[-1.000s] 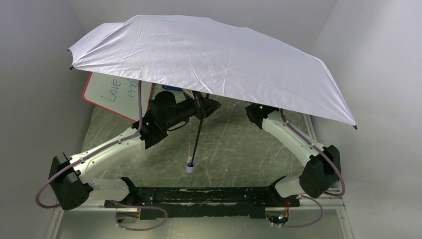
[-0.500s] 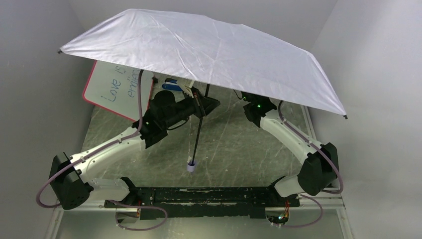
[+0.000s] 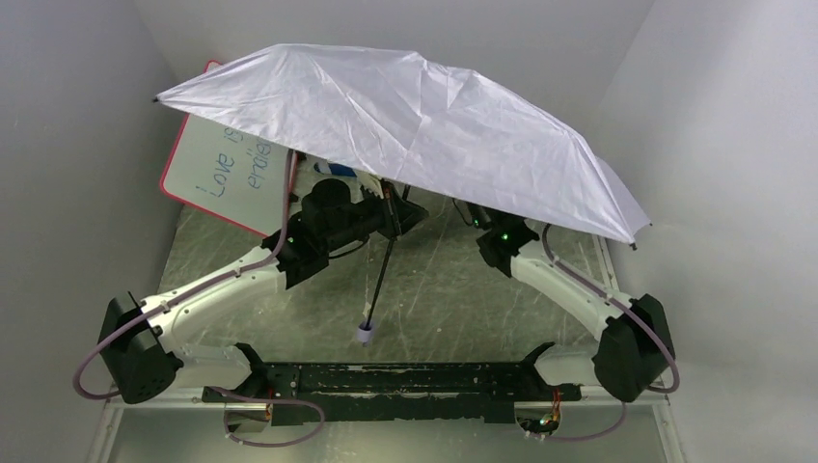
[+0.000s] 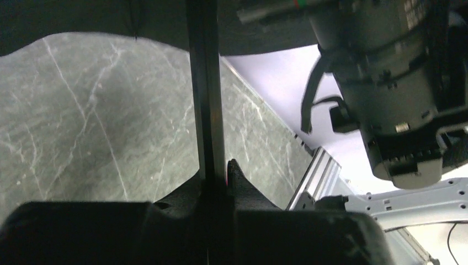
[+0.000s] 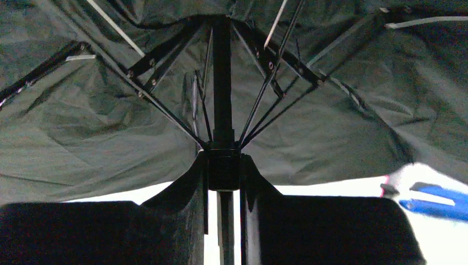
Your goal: Put away the umbrella
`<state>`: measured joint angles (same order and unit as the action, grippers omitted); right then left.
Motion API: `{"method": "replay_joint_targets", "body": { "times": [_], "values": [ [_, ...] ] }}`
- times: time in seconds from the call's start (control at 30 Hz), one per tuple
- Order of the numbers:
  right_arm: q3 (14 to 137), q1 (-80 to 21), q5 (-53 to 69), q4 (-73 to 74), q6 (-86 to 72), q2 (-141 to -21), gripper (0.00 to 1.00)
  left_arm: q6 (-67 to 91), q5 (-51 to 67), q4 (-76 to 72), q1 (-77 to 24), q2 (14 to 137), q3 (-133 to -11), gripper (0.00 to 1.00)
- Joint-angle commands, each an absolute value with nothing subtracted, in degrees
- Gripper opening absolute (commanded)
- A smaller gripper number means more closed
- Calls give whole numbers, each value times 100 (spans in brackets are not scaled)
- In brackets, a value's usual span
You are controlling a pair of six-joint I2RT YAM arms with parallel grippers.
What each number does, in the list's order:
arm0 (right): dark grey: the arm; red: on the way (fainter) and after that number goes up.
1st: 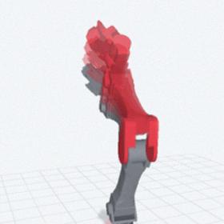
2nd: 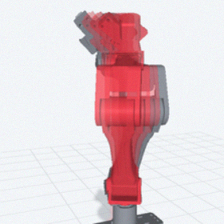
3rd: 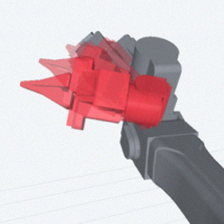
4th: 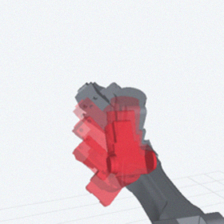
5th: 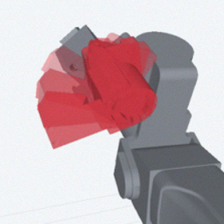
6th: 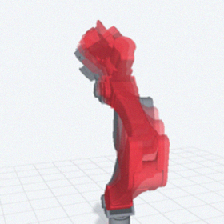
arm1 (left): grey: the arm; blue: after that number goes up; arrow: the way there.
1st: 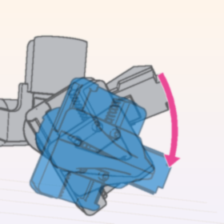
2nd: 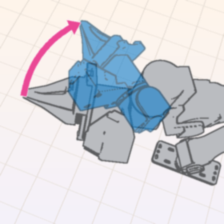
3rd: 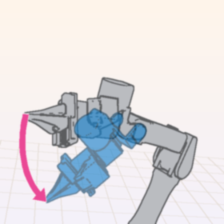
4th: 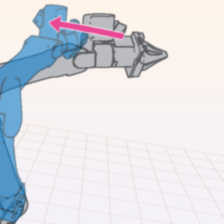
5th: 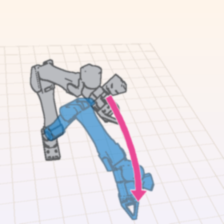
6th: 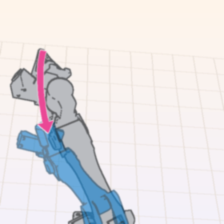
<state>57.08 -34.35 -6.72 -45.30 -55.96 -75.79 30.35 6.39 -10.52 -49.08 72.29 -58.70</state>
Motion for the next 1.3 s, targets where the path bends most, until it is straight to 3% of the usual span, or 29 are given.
{"method": "replay_joint_targets", "body": {
  "times": [0.0,0.37,0.57,0.67,0.73,1.0,1.27],
  "values": [
    [4635,-3971,-1001,-4285,-5657,-7080,0,2755,313,-1528,-4814,7364,-6556,5],
    [4267,-4010,-1484,-3903,-5991,-6539,0,2620,616,-1453,-4746,7626,-6576,5],
    [4567,-3799,-1797,-4021,-6105,-6467,0,2612,1068,-1303,-4746,7427,-6046,46],
    [4802,-3662,-1819,-4036,-6051,-6528,0,2665,1351,-1071,-4761,7332,-5842,62],
    [4894,-3531,-1746,-4057,-6038,-6600,0,2606,1457,-759,-4799,7326,-5808,67],
    [4979,-3016,-1208,-4215,-6160,-6809,0,2405,1737,-215,-5198,7057,-5355,67],
    [4985,-2926,-1209,-4175,-5992,-6813,0,2119,1600,446,-5444,6838,-5191,54]
  ]
}}
